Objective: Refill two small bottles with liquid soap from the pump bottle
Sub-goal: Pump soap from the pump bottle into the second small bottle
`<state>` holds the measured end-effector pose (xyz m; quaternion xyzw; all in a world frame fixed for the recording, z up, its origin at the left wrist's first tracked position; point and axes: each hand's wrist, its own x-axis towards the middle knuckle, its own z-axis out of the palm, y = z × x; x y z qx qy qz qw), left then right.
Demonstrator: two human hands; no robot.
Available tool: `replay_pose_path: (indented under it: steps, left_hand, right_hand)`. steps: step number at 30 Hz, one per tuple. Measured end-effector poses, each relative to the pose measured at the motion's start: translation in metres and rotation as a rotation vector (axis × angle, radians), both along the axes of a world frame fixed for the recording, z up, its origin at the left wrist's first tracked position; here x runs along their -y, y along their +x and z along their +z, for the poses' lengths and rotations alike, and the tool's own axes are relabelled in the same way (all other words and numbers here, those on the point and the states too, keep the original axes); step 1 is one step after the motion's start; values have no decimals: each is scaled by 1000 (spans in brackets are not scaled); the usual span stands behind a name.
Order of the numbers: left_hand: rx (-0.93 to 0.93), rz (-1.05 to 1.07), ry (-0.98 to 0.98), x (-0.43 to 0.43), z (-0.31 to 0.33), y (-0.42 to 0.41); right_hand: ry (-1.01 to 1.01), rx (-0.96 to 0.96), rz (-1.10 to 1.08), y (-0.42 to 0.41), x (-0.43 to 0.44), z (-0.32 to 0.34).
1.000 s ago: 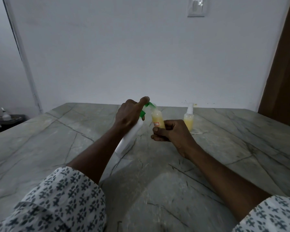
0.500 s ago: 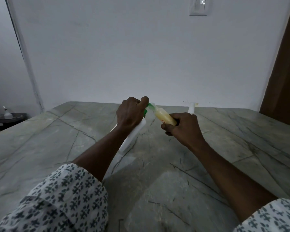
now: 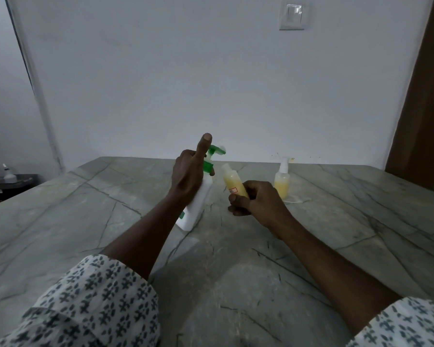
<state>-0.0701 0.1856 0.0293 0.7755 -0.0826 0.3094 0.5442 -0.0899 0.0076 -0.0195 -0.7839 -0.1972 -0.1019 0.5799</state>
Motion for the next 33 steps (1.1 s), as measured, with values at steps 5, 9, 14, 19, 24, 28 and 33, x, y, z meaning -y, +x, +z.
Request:
replay_pose_path:
  steps: [5, 9, 14, 19, 24, 28, 33]
  left_hand:
    - [24, -138, -197, -2, -1, -1]
    - [9, -284, -315, -3, 0, -5]
    - [-39, -516, -299, -15, -3, -8]
    - [-167, -566, 45, -35, 0, -16]
    - [-309, -559, 136, -47, -7, -21]
    - [-321, -532, 118, -54, -13, -21]
    - [-349, -525, 75, -72, -15, -14]
  right_hand:
    - [261, -110, 80, -1, -1, 3]
    - [255, -91, -22, 2, 6, 6]
    - [79, -30, -162, 9, 19, 2]
    - [-33, -61, -222, 8, 20, -3]
    - [-74, -50, -226, 5, 19, -2]
    - [-123, -36, -236, 5, 19, -2]
    - [-213, -26, -235, 7, 19, -3]
